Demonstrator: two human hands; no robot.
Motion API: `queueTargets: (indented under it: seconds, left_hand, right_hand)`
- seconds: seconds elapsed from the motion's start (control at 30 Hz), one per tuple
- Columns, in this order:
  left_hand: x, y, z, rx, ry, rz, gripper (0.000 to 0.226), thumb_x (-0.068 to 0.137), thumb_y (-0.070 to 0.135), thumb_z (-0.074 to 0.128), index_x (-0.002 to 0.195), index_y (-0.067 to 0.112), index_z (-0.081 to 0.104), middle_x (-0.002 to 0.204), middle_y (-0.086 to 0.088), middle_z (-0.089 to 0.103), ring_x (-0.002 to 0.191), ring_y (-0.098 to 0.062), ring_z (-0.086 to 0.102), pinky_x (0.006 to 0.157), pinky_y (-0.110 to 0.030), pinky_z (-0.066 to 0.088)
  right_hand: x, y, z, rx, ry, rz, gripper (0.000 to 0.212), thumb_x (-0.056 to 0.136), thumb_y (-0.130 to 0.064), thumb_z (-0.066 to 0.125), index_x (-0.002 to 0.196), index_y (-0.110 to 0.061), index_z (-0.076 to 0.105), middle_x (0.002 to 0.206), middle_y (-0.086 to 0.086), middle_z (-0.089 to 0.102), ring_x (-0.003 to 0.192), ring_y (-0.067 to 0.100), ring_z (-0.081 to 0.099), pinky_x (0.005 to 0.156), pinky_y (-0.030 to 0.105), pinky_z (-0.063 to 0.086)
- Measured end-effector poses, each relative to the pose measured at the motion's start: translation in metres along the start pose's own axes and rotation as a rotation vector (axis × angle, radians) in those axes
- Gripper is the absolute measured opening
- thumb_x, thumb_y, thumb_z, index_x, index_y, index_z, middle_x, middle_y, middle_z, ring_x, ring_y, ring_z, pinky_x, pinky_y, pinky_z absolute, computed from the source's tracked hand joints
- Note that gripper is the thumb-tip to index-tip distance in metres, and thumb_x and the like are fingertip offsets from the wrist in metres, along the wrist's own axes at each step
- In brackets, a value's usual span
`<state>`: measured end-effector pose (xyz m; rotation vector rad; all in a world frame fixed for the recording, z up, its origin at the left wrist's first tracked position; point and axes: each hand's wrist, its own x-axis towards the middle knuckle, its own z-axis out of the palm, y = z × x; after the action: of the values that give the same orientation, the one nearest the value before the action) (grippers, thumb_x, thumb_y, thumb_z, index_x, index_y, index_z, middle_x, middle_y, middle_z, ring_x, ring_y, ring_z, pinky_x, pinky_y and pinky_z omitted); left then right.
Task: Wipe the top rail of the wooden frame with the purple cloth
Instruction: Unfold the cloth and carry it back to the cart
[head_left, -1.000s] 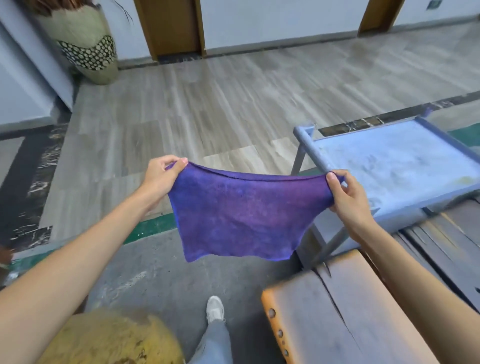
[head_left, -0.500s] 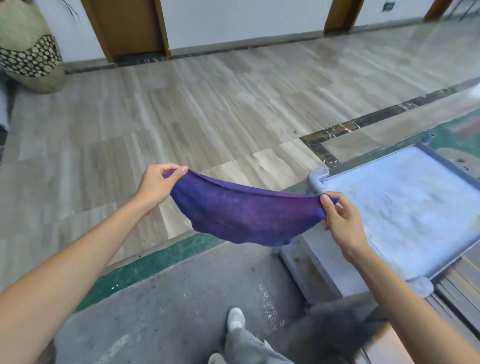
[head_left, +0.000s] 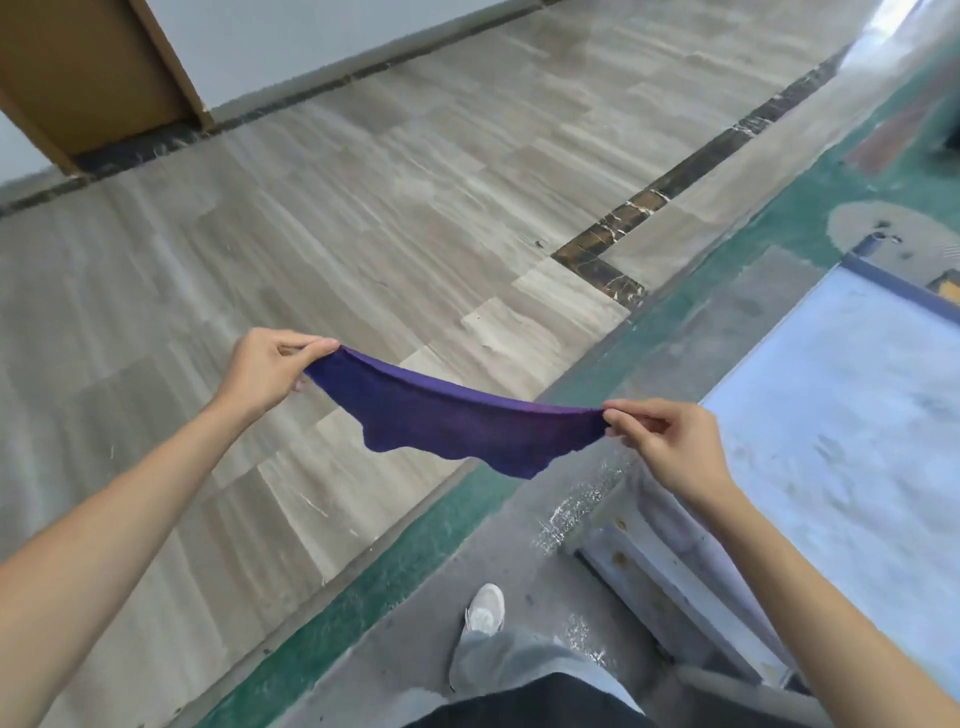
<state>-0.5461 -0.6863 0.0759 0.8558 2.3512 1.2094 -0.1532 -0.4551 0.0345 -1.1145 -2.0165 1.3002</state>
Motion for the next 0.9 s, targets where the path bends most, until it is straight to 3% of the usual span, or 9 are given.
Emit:
queueTargets:
  seconds: [0.1, 0.2, 0.4, 0.47, 0.53, 0.67, 0.77, 0.83, 0.9]
  left_hand:
    - [0.055, 0.006, 0.017, -0.044, -0.050, 0.016, 0.010, 0.083, 0.029, 0.077, 0.080, 0.037, 0.082, 0.078, 0.008, 0.079, 0.072, -0.013, 0.076, 0.076, -0.020, 0.057]
    - [0.108, 0.021, 0.046, -0.032, -0.154, 0.051, 0.019, 0.084, 0.023, 0.077, 0.076, 0.040, 0.081, 0.080, 0.013, 0.078, 0.078, -0.013, 0.077, 0.077, -0.015, 0.057]
    - [0.238, 0.066, 0.141, 0.032, -0.358, 0.153, 0.031, 0.089, 0.019, 0.071, 0.074, 0.044, 0.079, 0.075, 0.019, 0.076, 0.078, -0.008, 0.076, 0.080, -0.023, 0.057]
    - [0.279, 0.087, 0.185, 0.078, -0.452, 0.209, 0.027, 0.091, 0.017, 0.069, 0.074, 0.036, 0.078, 0.074, 0.012, 0.077, 0.075, -0.006, 0.075, 0.080, -0.023, 0.057]
    - [0.319, 0.112, 0.234, 0.109, -0.525, 0.288, 0.019, 0.092, 0.018, 0.067, 0.078, 0.029, 0.074, 0.080, 0.003, 0.077, 0.074, -0.009, 0.076, 0.080, -0.032, 0.057]
    - [0.378, 0.169, 0.315, 0.147, -0.679, 0.452, 0.011, 0.093, 0.020, 0.065, 0.087, 0.020, 0.075, 0.082, 0.000, 0.076, 0.073, -0.014, 0.075, 0.079, -0.039, 0.058]
    - [0.404, 0.222, 0.371, 0.165, -0.769, 0.609, 0.011, 0.093, 0.022, 0.065, 0.088, 0.020, 0.074, 0.082, 0.005, 0.075, 0.075, -0.011, 0.072, 0.074, -0.030, 0.056]
    - [0.414, 0.257, 0.407, 0.149, -0.832, 0.722, 0.010, 0.093, 0.021, 0.064, 0.088, 0.021, 0.073, 0.083, 0.004, 0.073, 0.079, -0.013, 0.070, 0.074, -0.024, 0.054]
    - [0.411, 0.294, 0.440, 0.112, -0.889, 0.845, 0.016, 0.093, 0.019, 0.064, 0.083, 0.031, 0.069, 0.081, 0.008, 0.069, 0.077, -0.001, 0.066, 0.074, -0.011, 0.050]
  right_hand:
    - [0.035, 0.001, -0.003, -0.039, 0.045, 0.021, 0.016, 0.089, -0.020, 0.078, 0.088, -0.035, 0.080, 0.071, -0.012, 0.077, 0.070, 0.010, 0.076, 0.076, 0.031, 0.061]
    - [0.062, 0.008, -0.013, -0.074, 0.080, 0.066, 0.024, 0.088, -0.020, 0.077, 0.081, -0.042, 0.077, 0.070, -0.014, 0.077, 0.068, 0.009, 0.074, 0.074, 0.031, 0.060]
    - [0.093, 0.030, -0.040, -0.055, 0.212, 0.219, 0.025, 0.089, -0.019, 0.077, 0.079, -0.042, 0.079, 0.068, -0.010, 0.076, 0.065, 0.004, 0.073, 0.067, 0.013, 0.053]
    - [0.103, 0.040, -0.045, -0.040, 0.304, 0.295, 0.022, 0.089, -0.015, 0.077, 0.078, -0.034, 0.078, 0.067, -0.009, 0.076, 0.066, 0.008, 0.075, 0.067, 0.015, 0.055]
    - [0.114, 0.045, -0.049, -0.018, 0.390, 0.381, 0.020, 0.088, -0.010, 0.077, 0.078, -0.027, 0.078, 0.066, -0.005, 0.076, 0.063, 0.010, 0.075, 0.065, 0.018, 0.056]
    - [0.131, 0.036, -0.052, 0.077, 0.492, 0.548, 0.020, 0.081, -0.005, 0.074, 0.065, -0.016, 0.072, 0.065, 0.012, 0.070, 0.060, 0.020, 0.064, 0.065, 0.040, 0.055]
    - [0.137, 0.024, -0.052, 0.094, 0.566, 0.622, 0.014, 0.064, -0.019, 0.066, 0.051, -0.018, 0.060, 0.058, 0.013, 0.062, 0.054, 0.017, 0.052, 0.056, 0.032, 0.040]
    - [0.136, 0.019, -0.052, 0.091, 0.640, 0.633, 0.017, 0.060, -0.023, 0.061, 0.052, -0.010, 0.054, 0.052, 0.010, 0.053, 0.052, 0.014, 0.044, 0.052, 0.027, 0.032]
    - [0.131, 0.016, -0.050, 0.116, 0.739, 0.639, 0.023, 0.060, -0.020, 0.059, 0.054, -0.001, 0.048, 0.052, 0.007, 0.045, 0.052, 0.013, 0.038, 0.051, 0.025, 0.026]
